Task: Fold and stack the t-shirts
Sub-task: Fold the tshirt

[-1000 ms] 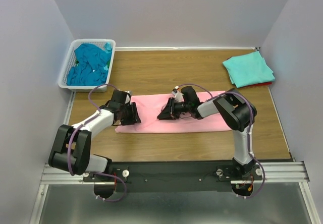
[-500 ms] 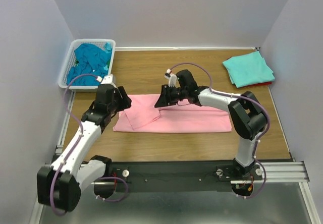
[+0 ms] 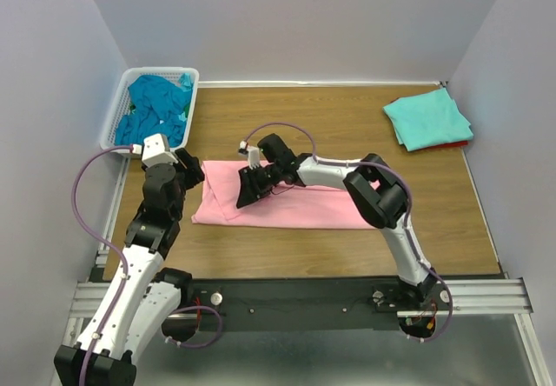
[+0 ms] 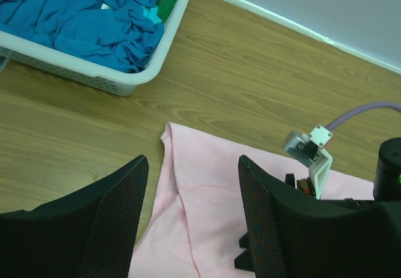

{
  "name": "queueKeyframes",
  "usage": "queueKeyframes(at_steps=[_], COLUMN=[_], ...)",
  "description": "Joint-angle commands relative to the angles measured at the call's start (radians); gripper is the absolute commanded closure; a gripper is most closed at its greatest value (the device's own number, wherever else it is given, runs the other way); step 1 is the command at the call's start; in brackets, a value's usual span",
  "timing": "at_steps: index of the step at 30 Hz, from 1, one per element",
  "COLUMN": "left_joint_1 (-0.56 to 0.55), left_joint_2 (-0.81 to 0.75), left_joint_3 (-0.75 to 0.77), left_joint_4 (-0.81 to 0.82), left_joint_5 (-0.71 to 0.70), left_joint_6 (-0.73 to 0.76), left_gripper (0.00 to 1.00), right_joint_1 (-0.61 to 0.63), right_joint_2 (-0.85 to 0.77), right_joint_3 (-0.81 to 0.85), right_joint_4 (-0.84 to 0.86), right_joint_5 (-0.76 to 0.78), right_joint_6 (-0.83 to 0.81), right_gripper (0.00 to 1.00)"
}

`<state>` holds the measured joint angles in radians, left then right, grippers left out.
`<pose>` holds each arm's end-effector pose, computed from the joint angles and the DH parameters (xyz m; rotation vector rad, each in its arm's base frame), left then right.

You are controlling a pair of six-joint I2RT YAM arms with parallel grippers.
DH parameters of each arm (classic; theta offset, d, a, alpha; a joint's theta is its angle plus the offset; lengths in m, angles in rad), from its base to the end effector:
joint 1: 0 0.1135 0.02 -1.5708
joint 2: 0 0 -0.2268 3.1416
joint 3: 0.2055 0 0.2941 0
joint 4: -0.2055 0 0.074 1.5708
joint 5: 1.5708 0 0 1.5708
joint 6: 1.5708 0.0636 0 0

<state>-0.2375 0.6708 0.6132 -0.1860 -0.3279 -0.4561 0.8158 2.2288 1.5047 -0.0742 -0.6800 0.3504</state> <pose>0.2609 -0.0421 0.2654 -0.4255 1.7546 -0.1973 0.3137 0.3918 0.0588 -0.9422 2.3898 1.3201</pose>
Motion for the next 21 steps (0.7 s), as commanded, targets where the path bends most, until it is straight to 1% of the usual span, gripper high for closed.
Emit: queueKeyframes(at_steps=[1,5,6,7,9,10,13,15,16,19,20,21], left_joint_1=[0.003,0.003,0.003,0.003,0.003,0.003,0.004,0.004,0.004,0.009,0.009,0.01], left_joint_2=[0.013,0.03,0.029,0.024,0.026,0.032,0.047,0.052,0.053,0.055,0.056,0.055], left_joint_3=[0.002,0.007,0.005,0.0,-0.003,-0.003,0.002,0.002,0.003,0.0,0.002,0.0], left_joint_4=[0.042,0.042,0.048,0.051,0.059,0.06,0.062,0.062,0.062,0.063,0.066,0.066], left_joint_5=[-0.054,-0.049,-0.048,-0.04,-0.033,-0.028,-0.02,-0.017,-0.016,-0.011,-0.008,-0.007], left_joint_6=[0.026,0.036,0.036,0.039,0.04,0.043,0.048,0.05,0.05,0.05,0.05,0.05], left_gripper=[0.32,0.32,0.33,0.32,0.33,0.33,0.32,0.33,0.33,0.33,0.32,0.33], right_joint_1=[-0.02,-0.107,-0.13,-0.18,-0.231,-0.277,-0.337,-0.354,-0.365,-0.369,-0.369,-0.371], right_joint_2=[0.086,0.182,0.211,0.224,0.244,0.258,0.262,0.241,0.218,0.089,0.007,-0.033], right_joint_3=[0.09,0.189,0.209,0.245,0.282,0.326,0.419,0.442,0.439,0.346,0.251,0.203], right_joint_4=[-0.03,-0.029,-0.029,-0.027,-0.027,-0.027,-0.03,-0.029,-0.032,-0.039,-0.047,-0.053], right_joint_5=[0.095,0.194,0.213,0.267,0.322,0.356,0.379,0.363,0.355,0.376,0.388,0.413], right_joint_6=[-0.025,0.041,0.086,0.113,0.181,0.194,0.188,0.136,0.118,0.041,0.012,0.004], right_gripper=[0.46,0.46,0.46,0.46,0.46,0.46,0.46,0.43,0.43,0.42,0.42,0.42])
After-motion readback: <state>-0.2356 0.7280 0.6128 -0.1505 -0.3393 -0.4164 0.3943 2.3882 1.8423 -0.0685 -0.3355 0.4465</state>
